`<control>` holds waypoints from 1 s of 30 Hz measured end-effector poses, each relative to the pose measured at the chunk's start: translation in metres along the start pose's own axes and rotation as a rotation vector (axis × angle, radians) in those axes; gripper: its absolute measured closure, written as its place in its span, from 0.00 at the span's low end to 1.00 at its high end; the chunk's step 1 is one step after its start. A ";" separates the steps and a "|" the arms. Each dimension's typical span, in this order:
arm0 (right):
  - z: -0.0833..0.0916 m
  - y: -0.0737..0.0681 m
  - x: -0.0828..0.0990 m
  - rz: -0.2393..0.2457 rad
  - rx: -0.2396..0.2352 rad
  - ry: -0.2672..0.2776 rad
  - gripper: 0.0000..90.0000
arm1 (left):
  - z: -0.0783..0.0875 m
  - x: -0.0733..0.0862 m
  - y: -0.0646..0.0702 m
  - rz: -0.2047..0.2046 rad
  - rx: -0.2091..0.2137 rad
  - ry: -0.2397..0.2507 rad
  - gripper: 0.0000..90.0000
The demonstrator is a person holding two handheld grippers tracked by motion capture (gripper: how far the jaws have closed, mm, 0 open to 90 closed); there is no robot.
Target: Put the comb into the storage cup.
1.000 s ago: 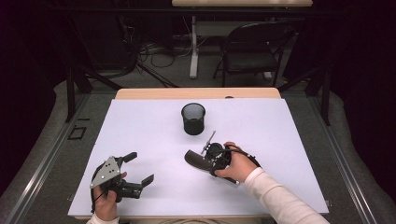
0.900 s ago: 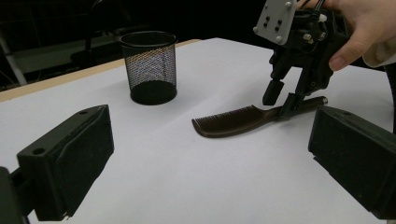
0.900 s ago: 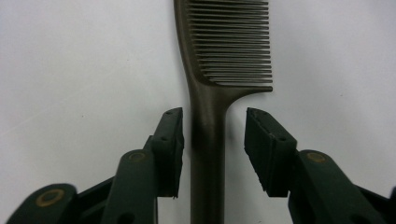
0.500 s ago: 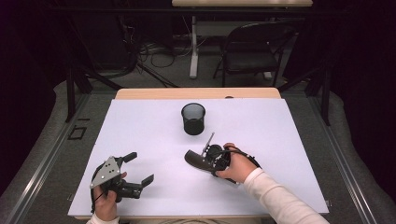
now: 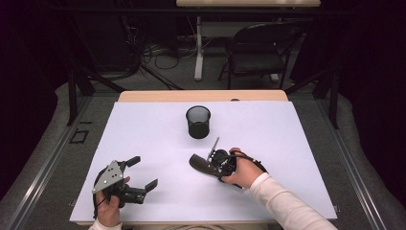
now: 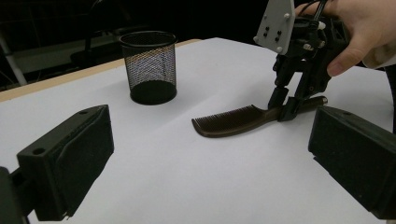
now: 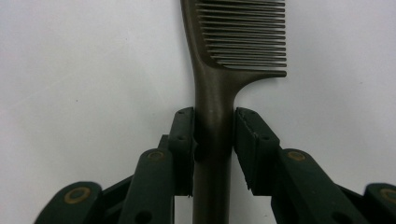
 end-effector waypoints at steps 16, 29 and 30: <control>0.000 0.000 0.000 0.002 -0.006 0.000 0.80 | 0.000 0.000 0.000 -0.001 0.001 -0.002 0.01; 0.001 0.000 0.000 -0.002 -0.005 0.000 0.81 | 0.000 0.000 0.000 -0.002 0.002 -0.003 0.01; 0.001 0.000 0.001 -0.002 -0.007 -0.006 0.81 | 0.000 0.000 0.000 -0.001 0.003 -0.003 0.01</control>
Point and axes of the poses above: each handheld gripper's, and its own axes: z roughly backward along the jaws, x roughly out of its underside, y roughly to its right, the point moved 10 cm from there along -z, roughly forward along the jaws, and after that the axes turned 5 degrees about -x, right-handed, at the moved point
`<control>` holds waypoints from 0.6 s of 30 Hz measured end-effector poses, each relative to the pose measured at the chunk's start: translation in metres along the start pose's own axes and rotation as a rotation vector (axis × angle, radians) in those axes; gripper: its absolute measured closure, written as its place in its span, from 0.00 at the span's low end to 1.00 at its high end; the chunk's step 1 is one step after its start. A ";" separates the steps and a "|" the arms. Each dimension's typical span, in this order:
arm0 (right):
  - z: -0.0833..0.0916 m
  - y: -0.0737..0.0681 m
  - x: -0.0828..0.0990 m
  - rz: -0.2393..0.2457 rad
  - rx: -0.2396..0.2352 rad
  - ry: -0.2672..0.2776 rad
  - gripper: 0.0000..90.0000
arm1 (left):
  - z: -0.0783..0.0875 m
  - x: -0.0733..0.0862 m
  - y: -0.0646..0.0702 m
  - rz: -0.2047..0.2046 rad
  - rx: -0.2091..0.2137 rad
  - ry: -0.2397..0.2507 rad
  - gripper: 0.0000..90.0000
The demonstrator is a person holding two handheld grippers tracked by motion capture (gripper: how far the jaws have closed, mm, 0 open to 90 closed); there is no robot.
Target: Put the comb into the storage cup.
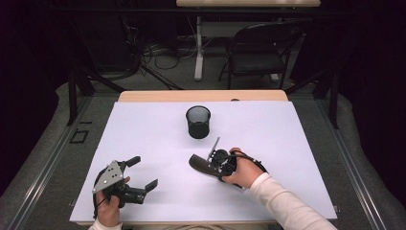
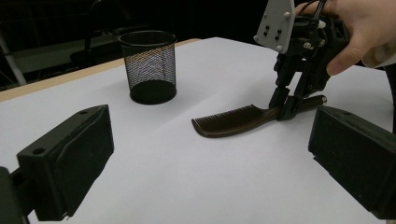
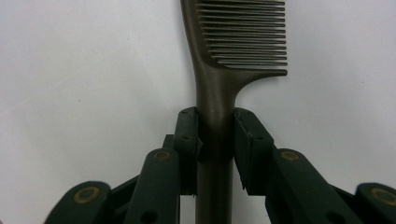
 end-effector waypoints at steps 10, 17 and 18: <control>0.001 -0.001 -0.001 -0.011 0.000 0.017 0.81 | 0.000 0.000 0.000 0.000 -0.006 -0.001 0.01; 0.004 -0.001 -0.002 -0.004 0.004 0.041 0.81 | 0.000 0.000 0.000 0.002 0.000 -0.001 0.01; 0.005 -0.001 -0.002 -0.008 0.003 0.041 0.81 | 0.000 0.000 0.000 0.003 0.000 -0.002 0.01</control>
Point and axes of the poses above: each handheld gripper's, and its own axes: z roughly backward along the jaws, x roughly out of its underside, y roughly to its right, the point moved 10 cm from there along -z, roughly forward along the jaws, and after that the axes turned 5 degrees about -x, right-handed, at the moved point
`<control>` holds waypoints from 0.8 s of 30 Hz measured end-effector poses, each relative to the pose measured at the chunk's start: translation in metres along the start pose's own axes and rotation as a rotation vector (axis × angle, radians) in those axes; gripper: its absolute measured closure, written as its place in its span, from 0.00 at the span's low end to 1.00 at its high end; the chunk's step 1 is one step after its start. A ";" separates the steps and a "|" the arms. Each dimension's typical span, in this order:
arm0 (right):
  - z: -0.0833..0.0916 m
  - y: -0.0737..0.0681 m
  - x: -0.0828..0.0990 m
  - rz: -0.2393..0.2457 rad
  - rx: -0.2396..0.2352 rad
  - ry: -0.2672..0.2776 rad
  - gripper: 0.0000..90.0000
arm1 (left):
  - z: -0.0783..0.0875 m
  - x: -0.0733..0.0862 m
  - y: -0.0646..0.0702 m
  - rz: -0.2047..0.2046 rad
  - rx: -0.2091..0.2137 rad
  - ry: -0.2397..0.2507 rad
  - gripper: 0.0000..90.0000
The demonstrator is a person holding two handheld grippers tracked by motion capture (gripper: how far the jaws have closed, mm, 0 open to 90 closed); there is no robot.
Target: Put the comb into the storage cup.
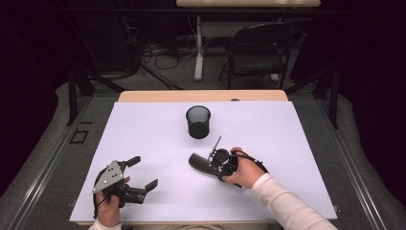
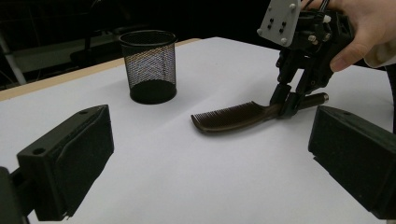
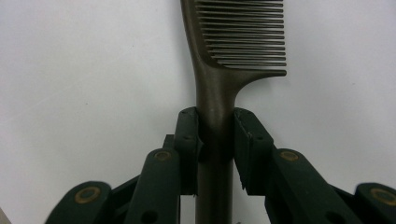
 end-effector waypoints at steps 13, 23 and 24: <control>0.009 0.000 -0.005 0.003 0.018 0.067 0.81 | 0.000 0.000 0.000 0.001 0.001 0.002 0.01; 0.014 -0.001 -0.009 0.003 0.026 0.104 0.81 | 0.000 0.000 0.000 0.001 0.001 0.002 0.01; 0.014 -0.001 -0.009 0.000 0.028 0.113 0.81 | 0.000 0.000 0.000 0.001 0.001 0.001 0.01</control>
Point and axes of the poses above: each handheld gripper's, and its own axes: z roughly backward along the jaws, x roughly out of its underside, y roughly to its right, the point moved 10 cm from there along -z, roughly forward along the jaws, and after that the axes turned 5 degrees about -x, right-handed, at the moved point
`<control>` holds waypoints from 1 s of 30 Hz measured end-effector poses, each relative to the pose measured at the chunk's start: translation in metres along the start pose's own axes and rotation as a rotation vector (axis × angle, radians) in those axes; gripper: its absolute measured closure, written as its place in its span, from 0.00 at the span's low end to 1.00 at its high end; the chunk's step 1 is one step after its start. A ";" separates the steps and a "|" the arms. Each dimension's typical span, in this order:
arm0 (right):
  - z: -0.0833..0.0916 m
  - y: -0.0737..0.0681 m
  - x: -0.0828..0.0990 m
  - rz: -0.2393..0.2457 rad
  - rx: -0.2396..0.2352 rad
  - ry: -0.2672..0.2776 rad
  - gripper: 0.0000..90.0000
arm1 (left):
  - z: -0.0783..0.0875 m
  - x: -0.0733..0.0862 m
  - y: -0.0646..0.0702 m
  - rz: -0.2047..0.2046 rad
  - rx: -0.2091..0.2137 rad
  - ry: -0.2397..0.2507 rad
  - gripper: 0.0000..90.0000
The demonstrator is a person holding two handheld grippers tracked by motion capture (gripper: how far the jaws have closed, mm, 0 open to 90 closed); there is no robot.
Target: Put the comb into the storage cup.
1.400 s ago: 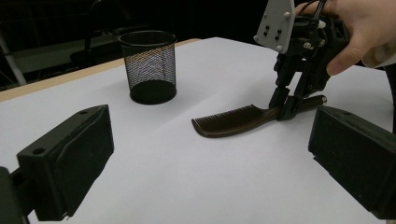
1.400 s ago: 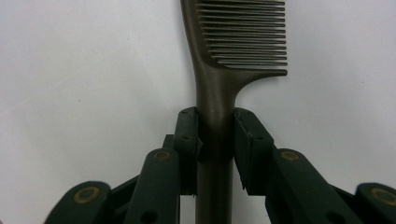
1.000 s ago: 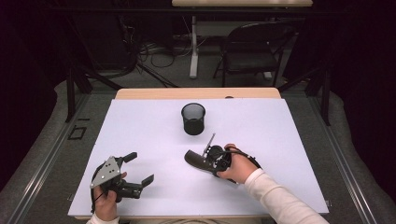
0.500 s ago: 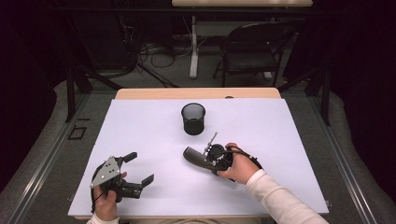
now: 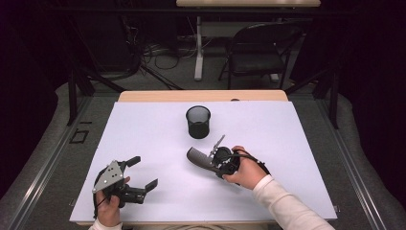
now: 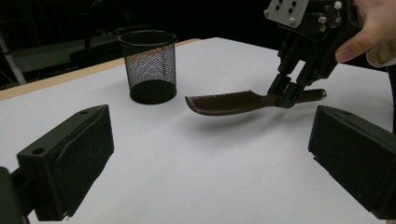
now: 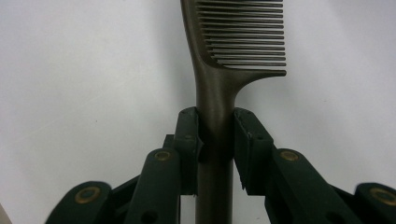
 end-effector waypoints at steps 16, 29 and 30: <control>0.010 0.001 -0.008 -0.009 0.019 0.098 0.81 | -0.001 0.000 0.001 0.000 0.001 0.000 0.01; 0.025 0.001 -0.022 -0.012 0.057 0.232 0.81 | -0.001 0.001 0.000 0.003 -0.002 -0.006 0.01; 0.026 0.002 -0.023 -0.009 0.057 0.244 0.81 | -0.001 0.001 0.000 0.004 -0.001 -0.006 0.01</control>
Point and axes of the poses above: each handheld gripper's, and its own axes: z roughly backward along the jaws, x roughly out of its underside, y roughly to its right, the point moved 10 cm from there along -z, roughly forward along the jaws, and after that the axes turned 5 degrees about -x, right-handed, at the moved point
